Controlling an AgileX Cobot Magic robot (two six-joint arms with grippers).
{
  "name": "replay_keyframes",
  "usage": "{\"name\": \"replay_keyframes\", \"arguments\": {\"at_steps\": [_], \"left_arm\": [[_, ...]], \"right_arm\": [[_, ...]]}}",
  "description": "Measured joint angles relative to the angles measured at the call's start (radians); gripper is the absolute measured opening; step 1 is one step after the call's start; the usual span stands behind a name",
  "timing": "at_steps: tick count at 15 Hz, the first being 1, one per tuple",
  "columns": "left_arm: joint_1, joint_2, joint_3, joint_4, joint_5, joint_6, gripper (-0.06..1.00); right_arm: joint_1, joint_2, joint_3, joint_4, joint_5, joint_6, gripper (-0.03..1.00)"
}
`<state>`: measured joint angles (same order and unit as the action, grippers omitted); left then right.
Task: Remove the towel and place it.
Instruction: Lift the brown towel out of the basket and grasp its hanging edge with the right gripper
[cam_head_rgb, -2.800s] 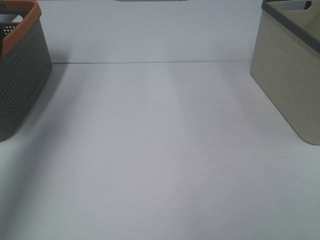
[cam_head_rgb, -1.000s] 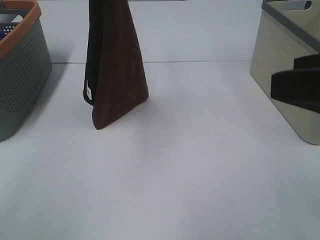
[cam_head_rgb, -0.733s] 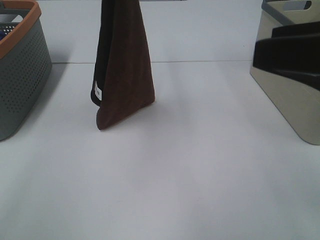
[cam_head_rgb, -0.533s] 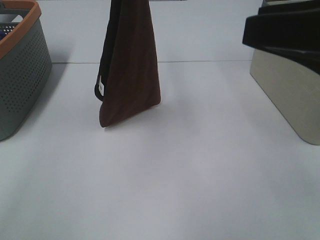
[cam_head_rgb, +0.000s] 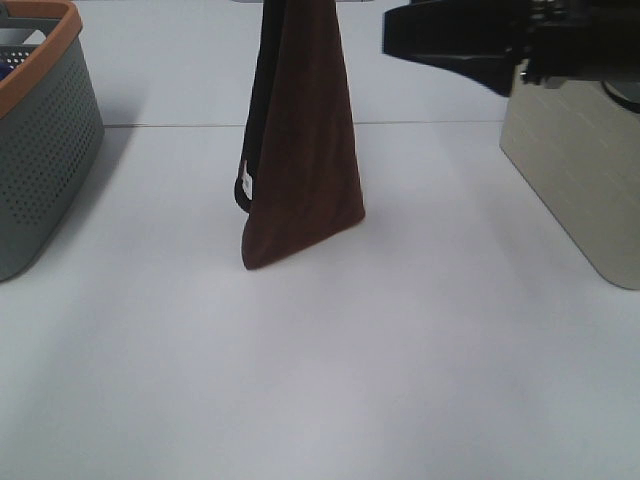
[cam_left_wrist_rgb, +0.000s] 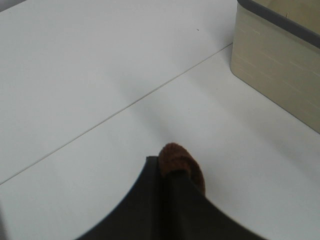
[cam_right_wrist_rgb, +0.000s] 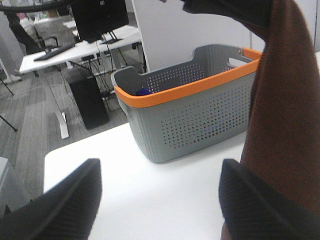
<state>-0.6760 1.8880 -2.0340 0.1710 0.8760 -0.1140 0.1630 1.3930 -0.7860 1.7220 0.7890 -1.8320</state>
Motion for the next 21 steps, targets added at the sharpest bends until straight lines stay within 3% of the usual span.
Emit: {"name": "replay_keyframes", "arguments": {"at_steps": [3,5,8,21], "left_arm": [[0.000,0.012,0.000,0.003,0.000,-0.003,0.00],[0.000,0.013,0.000,0.014,-0.011,-0.024,0.00],[0.000,0.021,0.000,0.021,-0.038,-0.051,0.00],[0.000,0.024,0.000,-0.015,-0.101,-0.078,0.00]], "right_arm": [[0.132,0.072,-0.065,0.002,-0.201,-0.007,0.58],[0.211,0.157,-0.122,0.005,-0.260,-0.009,0.58],[0.266,0.256,-0.181,0.005,-0.262,-0.015,0.58],[0.267,0.452,-0.331,0.006,-0.176,-0.017,0.57]]}}
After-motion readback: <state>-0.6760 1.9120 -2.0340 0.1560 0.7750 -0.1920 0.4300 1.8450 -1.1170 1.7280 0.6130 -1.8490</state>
